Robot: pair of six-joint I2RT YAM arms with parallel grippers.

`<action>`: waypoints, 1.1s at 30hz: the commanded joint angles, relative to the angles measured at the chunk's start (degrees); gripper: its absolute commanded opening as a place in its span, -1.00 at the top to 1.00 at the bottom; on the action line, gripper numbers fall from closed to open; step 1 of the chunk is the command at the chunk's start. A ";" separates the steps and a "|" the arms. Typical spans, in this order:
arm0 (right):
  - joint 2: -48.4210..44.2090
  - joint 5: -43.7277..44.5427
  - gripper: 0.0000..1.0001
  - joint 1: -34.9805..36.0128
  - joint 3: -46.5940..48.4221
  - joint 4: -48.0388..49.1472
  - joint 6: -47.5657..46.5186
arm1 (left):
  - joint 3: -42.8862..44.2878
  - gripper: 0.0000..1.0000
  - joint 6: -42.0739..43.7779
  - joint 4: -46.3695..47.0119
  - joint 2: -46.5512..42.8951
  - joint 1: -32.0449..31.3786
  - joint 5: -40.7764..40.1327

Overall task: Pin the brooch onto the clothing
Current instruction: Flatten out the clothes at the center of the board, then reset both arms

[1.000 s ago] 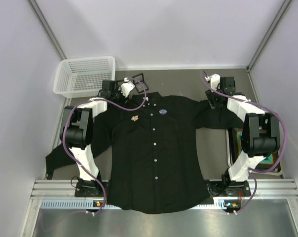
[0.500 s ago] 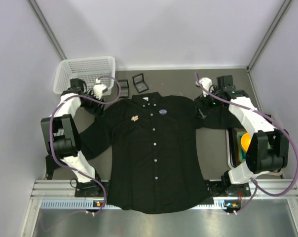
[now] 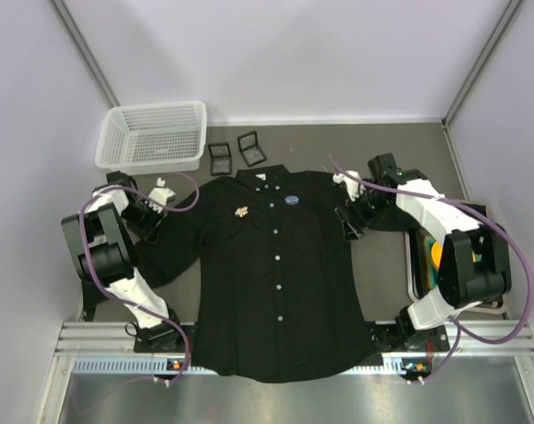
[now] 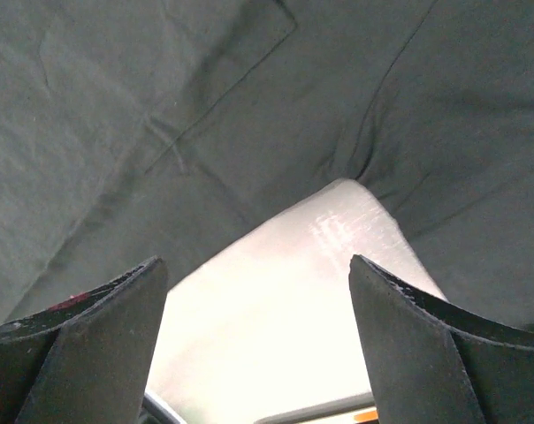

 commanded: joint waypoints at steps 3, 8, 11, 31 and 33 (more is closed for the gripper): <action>-2.57 -0.69 -0.63 0.37 -2.76 -1.23 1.33 | -0.90 0.53 6.39 0.24 5.80 6.49 -7.07; -4.50 -0.16 -0.63 0.37 -3.38 -1.23 1.77 | -0.02 0.48 7.80 0.59 4.49 9.13 -6.64; -5.03 -0.25 -0.63 0.37 -2.95 -1.41 2.03 | 2.69 0.39 6.66 1.81 3.34 8.87 -4.88; -29.11 4.94 -0.97 -2.71 5.85 10.37 13.44 | 20.38 -0.98 -42.01 3.57 -26.08 -17.98 -0.53; -29.99 2.66 -0.98 -2.62 3.40 9.32 14.51 | 15.73 -0.98 -47.36 5.15 -27.76 -25.45 -4.77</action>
